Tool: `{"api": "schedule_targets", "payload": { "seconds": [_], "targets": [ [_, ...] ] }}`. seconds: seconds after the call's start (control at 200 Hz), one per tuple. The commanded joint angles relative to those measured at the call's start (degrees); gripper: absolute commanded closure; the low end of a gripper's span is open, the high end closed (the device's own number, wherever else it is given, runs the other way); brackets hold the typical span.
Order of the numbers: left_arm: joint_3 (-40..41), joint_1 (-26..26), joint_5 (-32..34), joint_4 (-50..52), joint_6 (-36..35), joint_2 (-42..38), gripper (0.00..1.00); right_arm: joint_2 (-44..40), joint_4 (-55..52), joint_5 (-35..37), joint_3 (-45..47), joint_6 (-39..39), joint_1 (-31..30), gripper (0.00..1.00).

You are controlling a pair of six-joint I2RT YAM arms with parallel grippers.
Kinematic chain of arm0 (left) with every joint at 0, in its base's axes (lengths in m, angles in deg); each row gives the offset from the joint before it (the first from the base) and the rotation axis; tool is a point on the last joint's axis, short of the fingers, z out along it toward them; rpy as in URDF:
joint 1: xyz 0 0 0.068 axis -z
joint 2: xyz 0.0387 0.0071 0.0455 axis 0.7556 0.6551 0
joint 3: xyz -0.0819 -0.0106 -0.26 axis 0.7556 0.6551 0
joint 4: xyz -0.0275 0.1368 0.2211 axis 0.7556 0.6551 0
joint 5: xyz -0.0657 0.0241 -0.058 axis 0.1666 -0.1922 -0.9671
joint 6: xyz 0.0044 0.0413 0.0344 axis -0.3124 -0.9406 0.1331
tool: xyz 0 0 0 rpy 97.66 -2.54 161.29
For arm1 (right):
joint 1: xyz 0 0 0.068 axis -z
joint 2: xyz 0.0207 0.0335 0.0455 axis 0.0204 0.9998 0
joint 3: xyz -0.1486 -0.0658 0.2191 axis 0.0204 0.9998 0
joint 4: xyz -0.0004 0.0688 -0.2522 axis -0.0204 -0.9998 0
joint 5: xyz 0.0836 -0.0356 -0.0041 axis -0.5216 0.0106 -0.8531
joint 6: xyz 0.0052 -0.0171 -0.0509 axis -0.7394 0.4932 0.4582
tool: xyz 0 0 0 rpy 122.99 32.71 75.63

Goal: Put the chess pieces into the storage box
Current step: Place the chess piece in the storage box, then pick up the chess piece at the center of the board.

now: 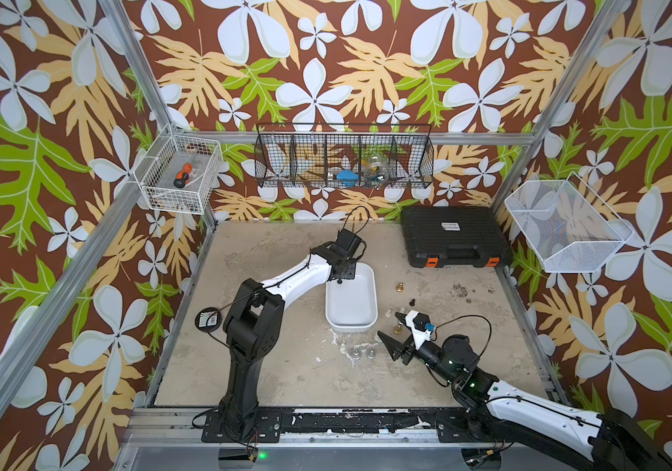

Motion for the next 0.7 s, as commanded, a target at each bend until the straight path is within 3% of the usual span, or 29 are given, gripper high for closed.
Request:
{"api": "schedule_targets", "payload": {
  "seconds": [0.0,0.28,0.4,0.696],
  "targets": [
    [4.42,0.47,0.87,-3.06,1.39,-5.96,0.59,0.06,1.04,0.49,-0.15,-0.27,-0.14,0.19],
    [24.96,2.93,3.53,-9.24,4.6,-26.75,0.6,-1.2,1.38,1.4,0.53,-0.56,-0.2,0.21],
    [33.65,4.63,1.15,-11.81,5.96,-35.03,0.62,-2.57,2.09,1.93,1.42,-0.95,-0.27,0.21],
    [45.44,12.57,-4.32,-10.15,12.16,-43.07,0.68,-3.82,-2.56,-0.7,1.11,-1.32,-1.13,0.21]
  ]
}}
